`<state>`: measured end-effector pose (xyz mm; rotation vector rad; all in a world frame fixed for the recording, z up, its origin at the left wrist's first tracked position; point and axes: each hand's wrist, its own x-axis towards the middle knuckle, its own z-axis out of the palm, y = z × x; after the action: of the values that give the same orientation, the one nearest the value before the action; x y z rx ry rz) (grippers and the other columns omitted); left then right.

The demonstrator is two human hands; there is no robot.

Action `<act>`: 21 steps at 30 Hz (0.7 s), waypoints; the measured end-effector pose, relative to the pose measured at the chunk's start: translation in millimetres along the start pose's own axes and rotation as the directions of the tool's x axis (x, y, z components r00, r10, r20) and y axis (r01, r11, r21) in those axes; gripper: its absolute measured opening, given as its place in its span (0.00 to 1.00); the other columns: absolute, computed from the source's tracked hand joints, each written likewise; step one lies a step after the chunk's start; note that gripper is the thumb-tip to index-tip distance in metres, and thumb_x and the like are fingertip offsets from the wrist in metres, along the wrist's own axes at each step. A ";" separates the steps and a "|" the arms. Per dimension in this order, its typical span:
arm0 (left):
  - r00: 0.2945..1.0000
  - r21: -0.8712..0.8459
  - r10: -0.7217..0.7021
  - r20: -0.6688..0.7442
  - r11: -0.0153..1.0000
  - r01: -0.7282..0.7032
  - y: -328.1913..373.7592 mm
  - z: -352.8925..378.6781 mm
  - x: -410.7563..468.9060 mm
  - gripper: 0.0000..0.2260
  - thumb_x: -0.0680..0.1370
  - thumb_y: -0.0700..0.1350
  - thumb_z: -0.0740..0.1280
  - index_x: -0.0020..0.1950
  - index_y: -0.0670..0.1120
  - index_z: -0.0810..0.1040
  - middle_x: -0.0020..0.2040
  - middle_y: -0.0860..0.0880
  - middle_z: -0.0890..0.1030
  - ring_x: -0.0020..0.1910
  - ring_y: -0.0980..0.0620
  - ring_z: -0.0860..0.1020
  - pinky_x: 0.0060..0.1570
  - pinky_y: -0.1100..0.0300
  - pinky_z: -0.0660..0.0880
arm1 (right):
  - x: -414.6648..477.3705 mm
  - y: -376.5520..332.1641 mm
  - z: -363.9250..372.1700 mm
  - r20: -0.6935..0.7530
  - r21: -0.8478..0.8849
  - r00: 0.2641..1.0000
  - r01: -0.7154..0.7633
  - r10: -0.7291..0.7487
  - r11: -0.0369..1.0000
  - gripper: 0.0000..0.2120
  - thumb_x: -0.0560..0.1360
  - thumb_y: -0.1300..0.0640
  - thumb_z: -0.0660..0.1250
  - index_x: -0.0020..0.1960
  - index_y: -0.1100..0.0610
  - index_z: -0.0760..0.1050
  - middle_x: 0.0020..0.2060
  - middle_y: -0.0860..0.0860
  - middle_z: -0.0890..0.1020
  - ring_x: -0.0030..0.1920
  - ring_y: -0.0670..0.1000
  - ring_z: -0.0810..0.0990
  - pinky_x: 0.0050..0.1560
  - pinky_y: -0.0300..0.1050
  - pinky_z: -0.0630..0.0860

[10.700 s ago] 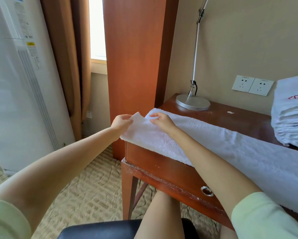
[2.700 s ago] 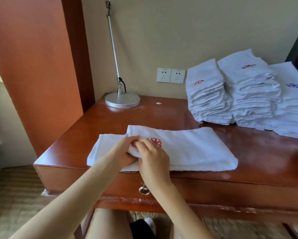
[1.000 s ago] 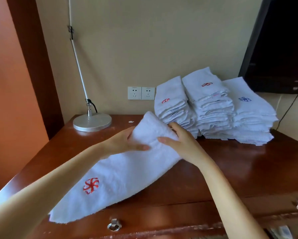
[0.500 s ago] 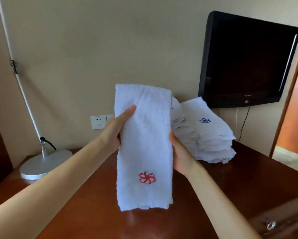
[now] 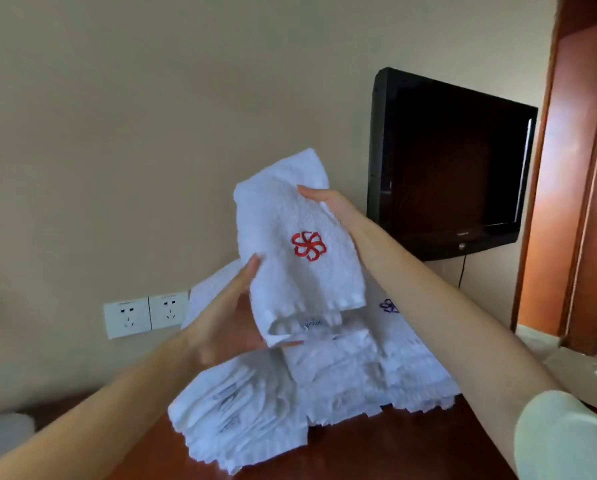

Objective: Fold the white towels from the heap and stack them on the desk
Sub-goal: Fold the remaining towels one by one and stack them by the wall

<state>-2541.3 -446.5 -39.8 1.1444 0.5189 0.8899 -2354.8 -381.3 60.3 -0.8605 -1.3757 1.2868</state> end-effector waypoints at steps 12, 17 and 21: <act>0.977 -0.342 -0.168 -0.132 0.933 0.114 -45.9 -23.8 66.4 0.15 0.77 0.40 0.55 0.60 0.36 0.74 0.58 0.36 0.81 0.50 0.43 0.83 0.48 0.51 0.79 | 94.9 91.4 -56.2 -0.148 -0.254 0.946 -0.319 0.289 0.913 0.13 0.76 0.53 0.70 0.54 0.62 0.79 0.42 0.57 0.84 0.35 0.52 0.84 0.31 0.40 0.79; 0.986 -0.334 -0.113 -0.126 0.940 0.065 -47.0 -4.1 61.0 0.13 0.78 0.41 0.56 0.59 0.41 0.74 0.56 0.39 0.82 0.49 0.45 0.84 0.46 0.57 0.80 | 105.4 82.9 -65.0 -0.023 -0.191 0.995 -0.104 0.102 0.976 0.24 0.73 0.54 0.73 0.66 0.60 0.73 0.58 0.60 0.81 0.56 0.59 0.82 0.59 0.52 0.78; 0.960 -0.259 -0.243 -0.139 0.945 0.202 -69.1 7.6 54.5 0.16 0.80 0.47 0.57 0.50 0.42 0.83 0.56 0.44 0.83 0.50 0.48 0.83 0.52 0.56 0.77 | 107.8 104.7 -72.5 -0.095 -0.385 0.974 -0.226 0.205 0.895 0.29 0.65 0.49 0.78 0.62 0.59 0.77 0.54 0.58 0.83 0.55 0.59 0.83 0.63 0.57 0.75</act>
<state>-2481.6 -415.7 -97.1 0.7738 0.6470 0.8307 -2323.3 -242.5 -26.8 -1.3460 -1.5586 1.1559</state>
